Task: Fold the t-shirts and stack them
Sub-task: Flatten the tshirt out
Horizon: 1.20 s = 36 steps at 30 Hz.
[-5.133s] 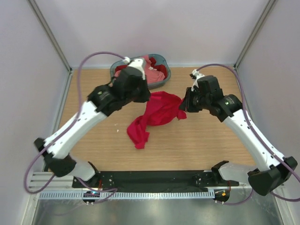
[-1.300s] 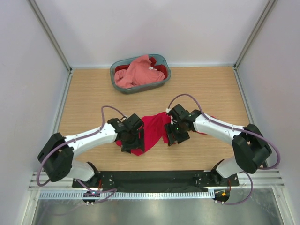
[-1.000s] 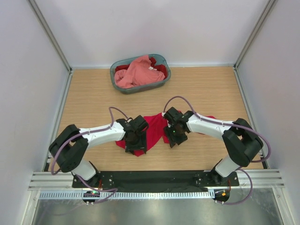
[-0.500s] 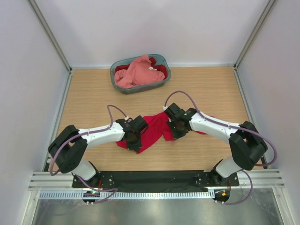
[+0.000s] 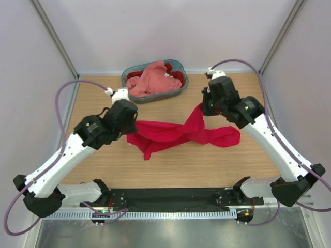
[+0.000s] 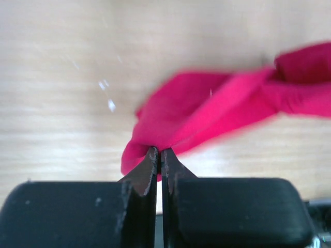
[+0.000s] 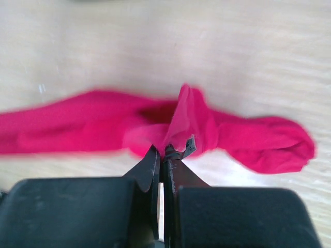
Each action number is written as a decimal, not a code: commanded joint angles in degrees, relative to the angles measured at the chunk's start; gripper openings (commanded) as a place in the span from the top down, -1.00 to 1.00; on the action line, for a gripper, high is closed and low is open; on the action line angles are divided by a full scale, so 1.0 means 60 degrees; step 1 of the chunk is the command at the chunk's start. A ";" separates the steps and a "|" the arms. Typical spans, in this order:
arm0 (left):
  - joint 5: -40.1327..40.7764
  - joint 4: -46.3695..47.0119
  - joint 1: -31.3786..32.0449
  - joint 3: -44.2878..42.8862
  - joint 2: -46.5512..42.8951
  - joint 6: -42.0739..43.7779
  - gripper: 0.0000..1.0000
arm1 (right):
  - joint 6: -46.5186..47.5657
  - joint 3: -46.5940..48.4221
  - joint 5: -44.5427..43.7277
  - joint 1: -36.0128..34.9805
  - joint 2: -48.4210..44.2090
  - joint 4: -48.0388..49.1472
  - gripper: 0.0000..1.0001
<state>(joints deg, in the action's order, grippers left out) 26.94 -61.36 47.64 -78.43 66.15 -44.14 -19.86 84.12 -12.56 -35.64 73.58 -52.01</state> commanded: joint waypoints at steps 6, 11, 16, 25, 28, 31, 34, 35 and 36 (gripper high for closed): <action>0.2117 0.0016 -0.0922 -0.2219 0.0020 0.2873 0.99 | -0.0046 0.3832 0.0978 0.2641 0.1794 0.0171 0.98; 0.1985 0.1157 -0.1830 -0.3418 0.0297 0.3547 0.99 | -0.0001 0.7523 0.1404 0.3215 0.3524 0.0187 0.98; 0.1707 0.1511 -0.2066 -0.5031 0.0927 0.4264 0.99 | -0.0235 0.9973 0.1536 0.3376 0.4217 0.0215 0.98; -0.1803 0.1509 -0.2066 -0.2454 0.0227 0.3697 1.00 | 0.0145 0.6039 -0.0044 0.3405 0.0953 -0.0205 0.98; -0.2598 0.2007 -0.2051 -0.0542 -0.0418 0.2540 1.00 | 0.0291 0.3756 -0.0937 0.3391 -0.0366 -0.0749 0.98; -0.3492 0.2462 -0.1759 0.1642 -0.0522 0.1339 1.00 | 0.0045 0.1104 -0.1612 0.3405 -0.1597 -0.1042 0.98; -0.3683 0.2946 -0.1188 0.3080 0.0193 0.0605 0.99 | -0.0264 -0.0919 -0.1657 0.3405 -0.2330 -0.1190 0.98; -0.3713 0.3034 -0.1042 0.3213 0.0515 0.0517 0.99 | -0.0395 -0.1315 -0.1657 0.3391 -0.2404 -0.1176 0.98; -0.3829 0.3064 -0.0765 0.3301 0.1374 0.0443 0.99 | -0.0426 -0.1914 -0.1657 0.3405 -0.2449 -0.1190 0.98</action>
<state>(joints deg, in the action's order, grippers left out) 8.67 -48.40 40.07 -59.59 68.60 -36.05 -20.64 79.40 -19.55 -15.51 58.43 -58.50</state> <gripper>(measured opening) 0.009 0.051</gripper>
